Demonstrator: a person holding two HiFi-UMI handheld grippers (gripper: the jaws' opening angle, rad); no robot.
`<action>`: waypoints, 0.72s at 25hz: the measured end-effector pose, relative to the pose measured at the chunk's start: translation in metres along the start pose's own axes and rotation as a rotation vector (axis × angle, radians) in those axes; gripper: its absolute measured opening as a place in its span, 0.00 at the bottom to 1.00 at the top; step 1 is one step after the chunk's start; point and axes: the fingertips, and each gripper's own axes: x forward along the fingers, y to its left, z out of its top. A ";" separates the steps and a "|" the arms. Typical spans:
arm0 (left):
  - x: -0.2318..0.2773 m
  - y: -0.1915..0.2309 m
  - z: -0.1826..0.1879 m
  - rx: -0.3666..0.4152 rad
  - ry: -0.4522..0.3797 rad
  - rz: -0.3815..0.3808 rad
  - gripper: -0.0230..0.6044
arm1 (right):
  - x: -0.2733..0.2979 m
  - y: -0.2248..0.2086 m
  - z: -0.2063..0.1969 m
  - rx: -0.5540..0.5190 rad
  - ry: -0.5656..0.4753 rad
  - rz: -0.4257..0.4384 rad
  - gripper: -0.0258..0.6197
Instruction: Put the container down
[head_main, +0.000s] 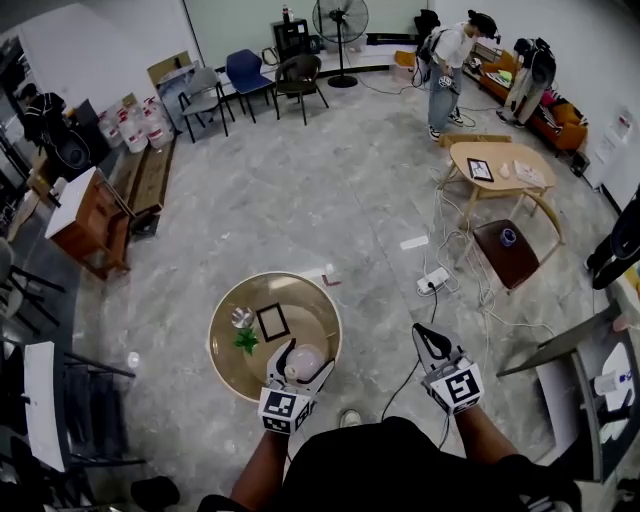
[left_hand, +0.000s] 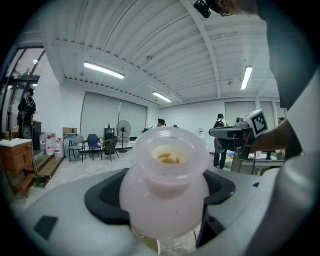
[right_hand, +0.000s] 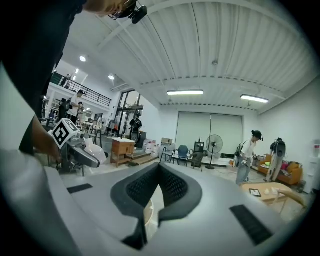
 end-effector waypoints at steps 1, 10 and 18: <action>0.005 0.006 0.004 0.008 -0.002 0.008 0.69 | 0.009 -0.002 0.000 0.011 -0.006 0.006 0.04; 0.050 0.059 0.015 0.006 0.005 0.101 0.69 | 0.090 -0.017 0.005 0.087 -0.044 0.065 0.04; 0.107 0.118 0.002 -0.039 0.057 0.188 0.69 | 0.184 -0.034 -0.015 0.093 -0.023 0.199 0.04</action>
